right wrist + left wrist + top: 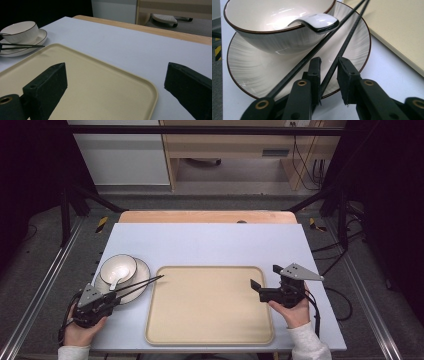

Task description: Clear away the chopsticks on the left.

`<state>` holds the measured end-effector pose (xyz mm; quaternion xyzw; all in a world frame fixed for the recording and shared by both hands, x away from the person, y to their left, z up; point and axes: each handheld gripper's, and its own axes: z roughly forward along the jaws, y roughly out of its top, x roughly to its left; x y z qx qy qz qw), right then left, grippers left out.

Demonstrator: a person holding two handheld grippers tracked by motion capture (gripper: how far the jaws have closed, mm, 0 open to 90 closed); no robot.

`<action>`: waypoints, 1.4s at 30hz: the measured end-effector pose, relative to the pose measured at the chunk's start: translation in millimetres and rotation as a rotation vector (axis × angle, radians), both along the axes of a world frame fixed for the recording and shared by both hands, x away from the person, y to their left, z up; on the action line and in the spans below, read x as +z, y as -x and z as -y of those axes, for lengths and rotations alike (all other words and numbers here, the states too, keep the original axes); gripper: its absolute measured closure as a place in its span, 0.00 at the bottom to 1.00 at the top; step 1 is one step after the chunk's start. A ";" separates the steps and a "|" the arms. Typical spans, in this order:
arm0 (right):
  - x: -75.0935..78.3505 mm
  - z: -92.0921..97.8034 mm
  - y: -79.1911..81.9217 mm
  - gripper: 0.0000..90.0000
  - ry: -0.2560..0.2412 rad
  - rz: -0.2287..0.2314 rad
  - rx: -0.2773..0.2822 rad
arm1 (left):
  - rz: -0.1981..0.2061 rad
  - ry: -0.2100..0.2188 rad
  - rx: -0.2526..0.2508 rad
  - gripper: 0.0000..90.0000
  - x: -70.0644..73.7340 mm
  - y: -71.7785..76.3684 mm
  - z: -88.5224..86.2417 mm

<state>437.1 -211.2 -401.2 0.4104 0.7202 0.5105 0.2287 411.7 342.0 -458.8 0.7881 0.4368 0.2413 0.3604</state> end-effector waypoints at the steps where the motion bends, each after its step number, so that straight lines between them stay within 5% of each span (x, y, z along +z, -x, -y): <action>1: 0.0 0.1 0.0 0.05 0.001 0.000 0.000 | 0.000 -0.005 -0.003 0.83 0.4 0.0 -0.1; 15: 0.3 1.1 0.0 0.05 -0.001 0.001 0.001 | -0.016 0.002 0.003 0.93 3.0 2.4 4.7; 22: 0.6 1.3 0.2 0.05 -0.001 0.000 -0.001 | -0.020 0.012 -0.007 0.89 5.0 2.2 6.2; 32: 1.9 1.4 0.4 0.05 -0.007 0.004 0.001 | -0.024 0.014 0.001 0.85 9.3 -9.9 17.2; 37: 2.6 1.4 1.0 0.05 -0.008 0.004 0.003 | -0.068 -0.031 -0.011 0.84 6.3 -22.3 24.0; 42: 2.2 1.3 0.6 0.05 -0.007 0.003 0.001 | -0.084 -0.033 -0.008 0.86 3.7 -24.9 26.3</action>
